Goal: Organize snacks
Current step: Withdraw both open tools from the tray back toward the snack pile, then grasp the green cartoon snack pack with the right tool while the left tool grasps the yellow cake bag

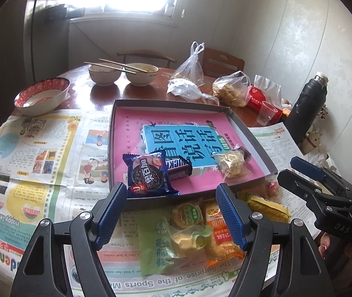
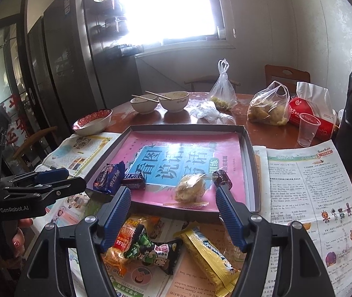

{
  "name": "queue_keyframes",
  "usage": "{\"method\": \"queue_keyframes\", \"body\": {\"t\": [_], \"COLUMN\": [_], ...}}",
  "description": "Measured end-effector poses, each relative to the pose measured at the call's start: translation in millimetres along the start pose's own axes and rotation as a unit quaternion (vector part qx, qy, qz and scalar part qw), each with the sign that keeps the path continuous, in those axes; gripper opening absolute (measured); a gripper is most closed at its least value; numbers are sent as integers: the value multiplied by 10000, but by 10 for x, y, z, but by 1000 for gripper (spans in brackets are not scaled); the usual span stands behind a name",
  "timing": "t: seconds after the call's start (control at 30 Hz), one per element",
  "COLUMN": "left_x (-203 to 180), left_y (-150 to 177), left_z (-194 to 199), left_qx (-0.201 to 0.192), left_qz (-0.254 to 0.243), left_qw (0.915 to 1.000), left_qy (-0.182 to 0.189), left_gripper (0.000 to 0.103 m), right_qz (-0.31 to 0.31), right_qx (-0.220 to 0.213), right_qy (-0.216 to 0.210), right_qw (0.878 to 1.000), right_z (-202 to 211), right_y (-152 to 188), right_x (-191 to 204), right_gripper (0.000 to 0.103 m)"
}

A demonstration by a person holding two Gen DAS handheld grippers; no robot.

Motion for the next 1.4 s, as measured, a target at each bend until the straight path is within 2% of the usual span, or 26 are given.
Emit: {"method": "queue_keyframes", "body": {"t": [0.4, 0.8, 1.4], "left_x": [52, -9, -44], "left_y": [80, 260, 514], "left_z": [-16, -147, -283], "left_qx": [156, 529, 949], "left_qz": [-44, -134, -226], "left_qw": [9999, 9985, 9952], "left_qy": [-42, 64, 19], "left_gripper": [76, 76, 76], "right_qz": [122, 243, 563], "right_qx": [105, 252, 486], "right_qy": [29, 62, 94], "right_qw": [9999, 9994, 9972], "right_z": [12, -10, -40], "right_y": [81, 214, 444], "right_x": [38, 65, 108], "right_gripper": [72, 73, 73]}}
Point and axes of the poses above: each gripper's, at about its wrist camera, not at the fingertips, and z roughly against the way its jaws point, x to its left, y to its underside, the point moved 3 cm from there along -z, roughly the way its jaws point, and after that the axes turned 2 degrees about y, right-handed, at the moved point
